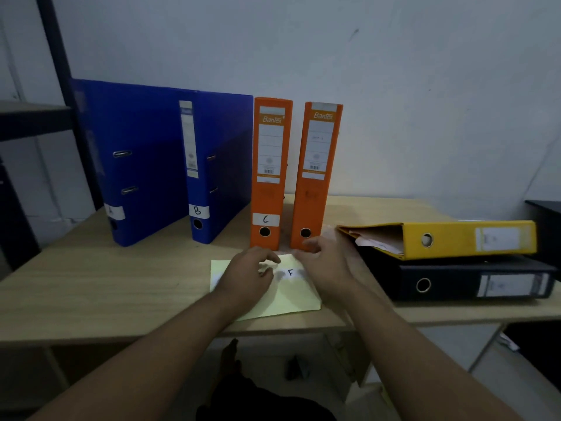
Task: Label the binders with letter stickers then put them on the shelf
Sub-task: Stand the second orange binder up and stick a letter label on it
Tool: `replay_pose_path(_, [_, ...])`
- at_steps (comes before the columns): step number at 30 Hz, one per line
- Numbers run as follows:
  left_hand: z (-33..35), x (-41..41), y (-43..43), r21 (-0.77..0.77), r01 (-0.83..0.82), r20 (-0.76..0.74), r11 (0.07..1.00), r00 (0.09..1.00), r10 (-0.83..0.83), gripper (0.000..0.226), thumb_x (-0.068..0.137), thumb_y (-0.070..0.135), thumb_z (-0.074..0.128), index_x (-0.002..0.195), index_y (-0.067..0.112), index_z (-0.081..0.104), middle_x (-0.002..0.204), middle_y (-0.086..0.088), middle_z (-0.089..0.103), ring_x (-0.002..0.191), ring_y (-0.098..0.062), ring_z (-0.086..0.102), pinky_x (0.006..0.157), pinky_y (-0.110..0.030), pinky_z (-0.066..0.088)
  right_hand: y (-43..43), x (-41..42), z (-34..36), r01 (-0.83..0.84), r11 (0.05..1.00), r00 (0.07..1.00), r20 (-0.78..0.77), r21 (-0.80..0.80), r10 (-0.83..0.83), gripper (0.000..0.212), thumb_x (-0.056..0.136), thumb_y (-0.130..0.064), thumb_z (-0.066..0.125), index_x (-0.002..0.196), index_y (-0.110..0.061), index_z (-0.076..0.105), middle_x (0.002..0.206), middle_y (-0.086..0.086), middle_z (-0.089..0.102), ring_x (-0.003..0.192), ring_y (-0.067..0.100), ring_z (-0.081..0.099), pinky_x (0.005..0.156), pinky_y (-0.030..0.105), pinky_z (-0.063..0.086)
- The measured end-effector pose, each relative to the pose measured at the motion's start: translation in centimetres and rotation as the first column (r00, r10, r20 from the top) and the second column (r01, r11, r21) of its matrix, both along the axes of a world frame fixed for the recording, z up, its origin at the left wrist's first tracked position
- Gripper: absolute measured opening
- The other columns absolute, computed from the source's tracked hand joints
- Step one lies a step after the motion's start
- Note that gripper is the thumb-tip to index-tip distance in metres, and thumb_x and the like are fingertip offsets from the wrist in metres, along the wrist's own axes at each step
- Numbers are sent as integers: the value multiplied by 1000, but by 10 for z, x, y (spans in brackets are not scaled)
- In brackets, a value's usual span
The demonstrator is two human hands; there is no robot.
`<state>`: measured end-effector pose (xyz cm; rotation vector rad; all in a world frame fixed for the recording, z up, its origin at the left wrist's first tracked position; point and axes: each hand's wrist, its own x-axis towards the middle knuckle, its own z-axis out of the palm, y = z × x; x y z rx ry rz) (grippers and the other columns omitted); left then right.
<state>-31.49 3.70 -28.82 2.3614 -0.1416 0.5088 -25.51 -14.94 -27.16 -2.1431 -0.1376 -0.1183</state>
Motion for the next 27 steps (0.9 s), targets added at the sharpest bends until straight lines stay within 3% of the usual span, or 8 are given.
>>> replay_pose_path(2, [6,-4,0,-15,17,-2,1000,1000,-17,25,101,15,66,119,30,74,121,18,66,111,3,57,87,-3,39,-1,-6,-15,-109,894,991,16,-434,129,76,86,-81,63,149,-40,55,152,-8,48,138,20,44,113,48,44])
replay_pose_path(4, [12,-6,6,-7,-7,3,1000,1000,7,26,101,19,66,121,33,72,122,20,67,114,2,57,95,-16,44,-2,-6,-16,-104,806,983,63,-583,172,81,87,-87,55,152,-39,57,157,-8,46,142,22,36,114,47,38])
replay_pose_path(11, [9,-9,46,-25,-329,-121,944,938,324,51,98,44,70,144,29,52,136,7,59,125,-17,56,99,-39,54,-7,-7,-6,-87,993,995,32,-79,90,23,91,-42,83,113,-34,78,110,-16,70,97,10,68,84,35,62])
replay_pose_path(14, [7,-8,40,-177,-318,-204,931,937,282,40,98,57,66,126,31,58,114,11,67,102,-12,65,79,-34,55,-17,-1,11,-140,982,988,79,126,131,14,95,-27,82,107,-34,80,103,-14,74,86,6,72,70,18,61])
replay_pose_path(16, [8,-8,31,-241,-218,-184,946,967,176,25,103,53,60,112,30,68,100,13,72,91,-10,69,67,-27,49,-20,-1,16,-82,990,988,138,116,66,18,94,-28,83,112,-32,80,107,-14,72,89,5,70,68,16,57])
replay_pose_path(20, [15,-7,24,-456,-120,-155,882,986,54,23,107,43,59,111,28,76,99,7,78,83,-6,73,54,-15,50,-19,5,1,185,948,926,370,-259,-80,55,91,-40,82,143,-39,64,149,-4,48,138,22,43,113,44,43])
replay_pose_path(23, [15,-7,30,-426,-91,-171,900,985,19,24,108,41,58,120,30,76,106,8,77,88,-2,72,71,-19,57,4,-2,-1,193,942,780,626,-276,23,50,90,-32,81,138,-29,67,144,0,50,133,23,46,110,44,46])
replay_pose_path(27, [14,-13,34,-498,-18,-217,867,970,-105,24,106,31,63,127,32,73,113,12,79,102,-5,75,89,-33,62,48,-16,-11,-48,983,766,624,-179,151,32,94,-30,81,125,-22,76,135,-3,59,123,13,54,102,28,47])
